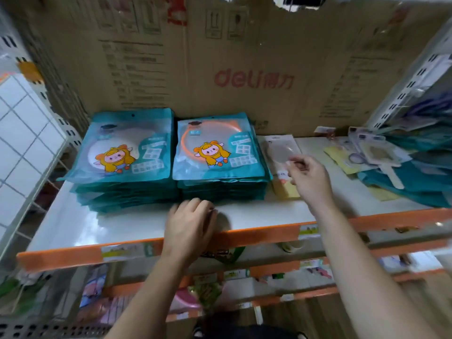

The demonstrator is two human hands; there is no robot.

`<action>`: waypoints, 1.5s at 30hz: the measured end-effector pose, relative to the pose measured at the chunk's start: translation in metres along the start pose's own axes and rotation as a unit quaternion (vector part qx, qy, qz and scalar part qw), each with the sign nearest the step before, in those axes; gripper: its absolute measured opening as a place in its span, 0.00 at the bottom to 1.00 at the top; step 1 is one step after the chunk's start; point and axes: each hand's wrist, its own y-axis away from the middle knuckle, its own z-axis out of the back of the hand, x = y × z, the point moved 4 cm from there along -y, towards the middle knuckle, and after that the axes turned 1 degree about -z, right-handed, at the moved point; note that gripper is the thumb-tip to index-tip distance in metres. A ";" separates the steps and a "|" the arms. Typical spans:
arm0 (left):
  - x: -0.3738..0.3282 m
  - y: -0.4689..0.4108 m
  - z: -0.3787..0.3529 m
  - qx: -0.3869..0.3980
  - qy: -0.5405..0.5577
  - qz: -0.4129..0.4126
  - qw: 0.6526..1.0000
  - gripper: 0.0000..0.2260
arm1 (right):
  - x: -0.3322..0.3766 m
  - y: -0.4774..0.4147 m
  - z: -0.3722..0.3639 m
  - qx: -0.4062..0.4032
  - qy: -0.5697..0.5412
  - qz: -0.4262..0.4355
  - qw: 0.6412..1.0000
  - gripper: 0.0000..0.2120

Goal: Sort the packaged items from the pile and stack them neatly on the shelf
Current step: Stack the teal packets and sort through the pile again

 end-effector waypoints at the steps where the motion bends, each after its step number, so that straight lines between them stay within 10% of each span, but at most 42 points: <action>1: -0.011 -0.002 -0.004 0.002 0.003 -0.006 1.000 0.12 | -0.009 0.003 0.010 -0.001 -0.010 -0.010 1.000 0.06; 24: -0.477 -0.067 -0.155 0.097 0.098 -0.172 0.975 0.07 | -0.208 0.034 0.425 -0.085 0.096 -0.093 0.987 0.09; 45: -0.730 -0.206 -0.269 0.003 0.213 -0.248 0.945 0.11 | -0.312 -0.101 0.649 -0.139 0.060 -0.092 0.984 0.07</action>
